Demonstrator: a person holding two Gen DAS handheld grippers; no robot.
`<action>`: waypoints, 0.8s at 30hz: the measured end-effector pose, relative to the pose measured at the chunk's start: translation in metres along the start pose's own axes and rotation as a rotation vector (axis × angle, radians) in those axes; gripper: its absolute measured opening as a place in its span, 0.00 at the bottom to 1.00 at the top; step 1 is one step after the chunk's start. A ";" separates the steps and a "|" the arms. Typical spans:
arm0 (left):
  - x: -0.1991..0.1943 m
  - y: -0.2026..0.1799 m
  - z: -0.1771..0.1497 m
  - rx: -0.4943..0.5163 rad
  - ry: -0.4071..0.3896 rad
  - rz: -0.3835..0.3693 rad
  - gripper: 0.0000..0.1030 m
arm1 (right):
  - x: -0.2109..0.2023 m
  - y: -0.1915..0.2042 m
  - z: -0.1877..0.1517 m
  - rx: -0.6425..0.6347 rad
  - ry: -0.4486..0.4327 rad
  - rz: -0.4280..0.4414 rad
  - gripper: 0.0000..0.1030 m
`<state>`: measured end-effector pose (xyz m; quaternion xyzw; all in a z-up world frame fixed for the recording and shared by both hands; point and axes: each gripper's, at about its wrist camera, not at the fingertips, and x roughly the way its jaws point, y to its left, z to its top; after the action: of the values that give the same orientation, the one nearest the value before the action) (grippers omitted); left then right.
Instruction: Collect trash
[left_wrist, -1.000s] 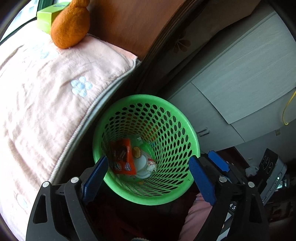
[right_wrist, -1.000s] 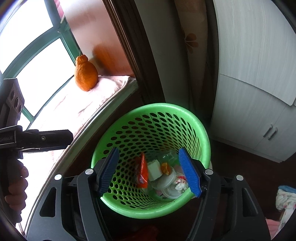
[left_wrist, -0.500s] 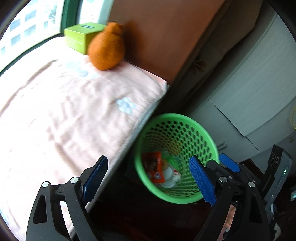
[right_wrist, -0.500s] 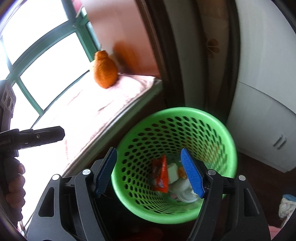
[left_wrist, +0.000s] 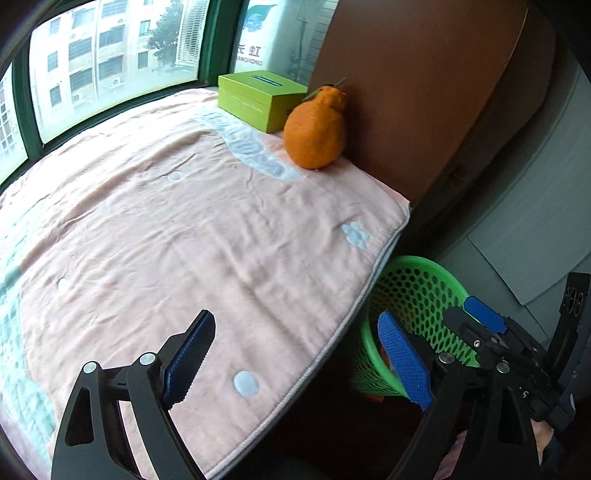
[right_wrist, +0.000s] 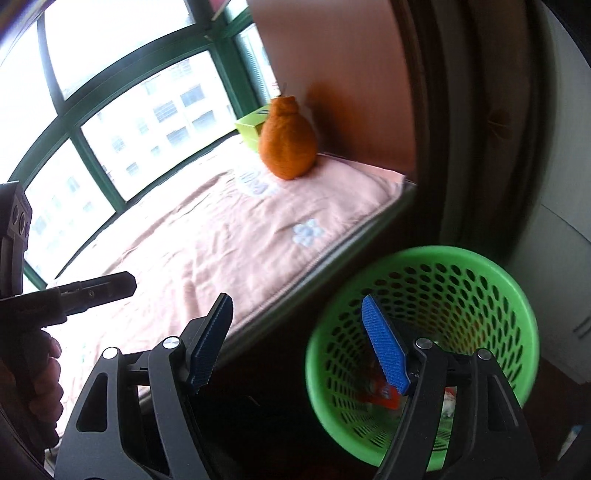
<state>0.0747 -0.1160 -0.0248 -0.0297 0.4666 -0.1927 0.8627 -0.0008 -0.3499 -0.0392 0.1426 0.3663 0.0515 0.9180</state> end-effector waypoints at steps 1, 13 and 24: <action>-0.003 0.006 -0.001 -0.007 -0.009 0.011 0.86 | 0.001 0.006 0.002 -0.012 -0.002 0.007 0.77; -0.041 0.076 -0.016 -0.097 -0.076 0.147 0.90 | 0.025 0.074 0.015 -0.119 0.023 0.099 0.80; -0.065 0.121 -0.028 -0.154 -0.109 0.255 0.92 | 0.036 0.119 0.022 -0.197 0.010 0.136 0.83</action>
<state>0.0565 0.0231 -0.0166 -0.0466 0.4325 -0.0435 0.8994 0.0423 -0.2342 -0.0119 0.0759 0.3537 0.1503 0.9201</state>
